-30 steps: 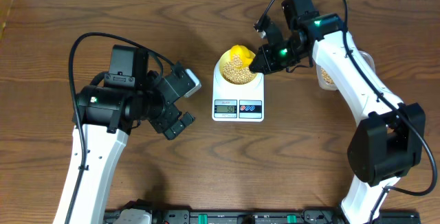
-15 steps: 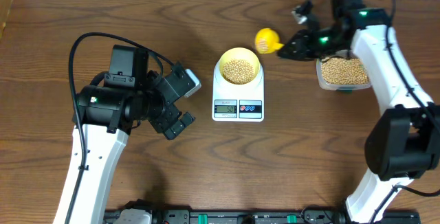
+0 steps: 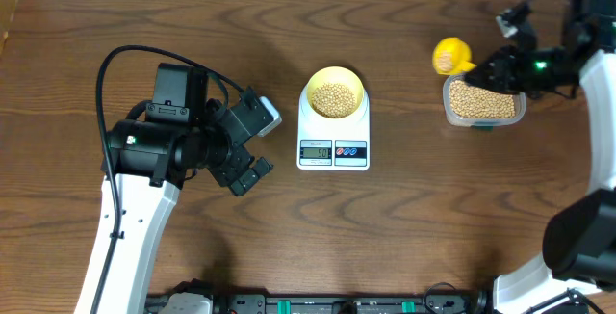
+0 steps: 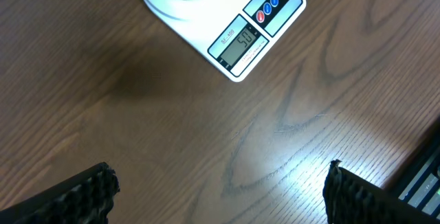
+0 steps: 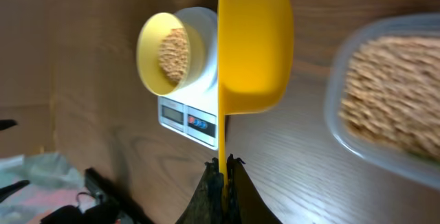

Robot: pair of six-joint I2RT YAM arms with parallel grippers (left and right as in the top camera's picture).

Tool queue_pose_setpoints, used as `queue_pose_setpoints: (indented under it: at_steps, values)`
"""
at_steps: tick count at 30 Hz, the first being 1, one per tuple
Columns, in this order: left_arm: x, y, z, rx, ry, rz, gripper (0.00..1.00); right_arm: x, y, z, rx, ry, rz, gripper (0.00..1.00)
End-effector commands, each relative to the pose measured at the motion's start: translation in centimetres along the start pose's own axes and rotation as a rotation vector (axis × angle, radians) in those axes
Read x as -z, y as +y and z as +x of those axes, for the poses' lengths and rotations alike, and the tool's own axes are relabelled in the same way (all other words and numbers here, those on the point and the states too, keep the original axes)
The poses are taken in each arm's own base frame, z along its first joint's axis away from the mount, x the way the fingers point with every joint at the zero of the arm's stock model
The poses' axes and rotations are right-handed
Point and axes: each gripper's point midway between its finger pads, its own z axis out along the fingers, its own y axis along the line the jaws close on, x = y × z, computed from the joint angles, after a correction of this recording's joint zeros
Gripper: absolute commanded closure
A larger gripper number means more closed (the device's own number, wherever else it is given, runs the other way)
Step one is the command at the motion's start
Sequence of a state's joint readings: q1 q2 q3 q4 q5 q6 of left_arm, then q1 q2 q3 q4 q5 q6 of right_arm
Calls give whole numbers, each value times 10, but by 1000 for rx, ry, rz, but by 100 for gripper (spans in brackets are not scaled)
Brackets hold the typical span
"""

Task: Scoop item into bowl and weigh 50g on scale
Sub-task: 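Lift the empty scoop away right over the soybean tub, then lower the scoop to the table in front of the tub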

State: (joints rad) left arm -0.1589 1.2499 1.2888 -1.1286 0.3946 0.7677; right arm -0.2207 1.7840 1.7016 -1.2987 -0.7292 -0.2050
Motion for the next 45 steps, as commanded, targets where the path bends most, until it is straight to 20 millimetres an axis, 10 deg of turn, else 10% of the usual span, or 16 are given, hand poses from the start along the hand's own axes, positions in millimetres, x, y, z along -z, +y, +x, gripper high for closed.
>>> queue_pose_setpoints:
  at_steps: [1,9,20,45]
  values:
    - [-2,-3,1,-11,-2,18,2,22,-19,4,38,-12,109,99]
    - [-2,-3,1,-11,-2,18,2,40,-74,17,6,55,398,99]
    - [-2,-3,1,-11,-2,18,2,39,-91,25,63,159,656,99]
    - [-2,-3,1,-11,-2,18,2,30,-76,11,135,146,1033,99]
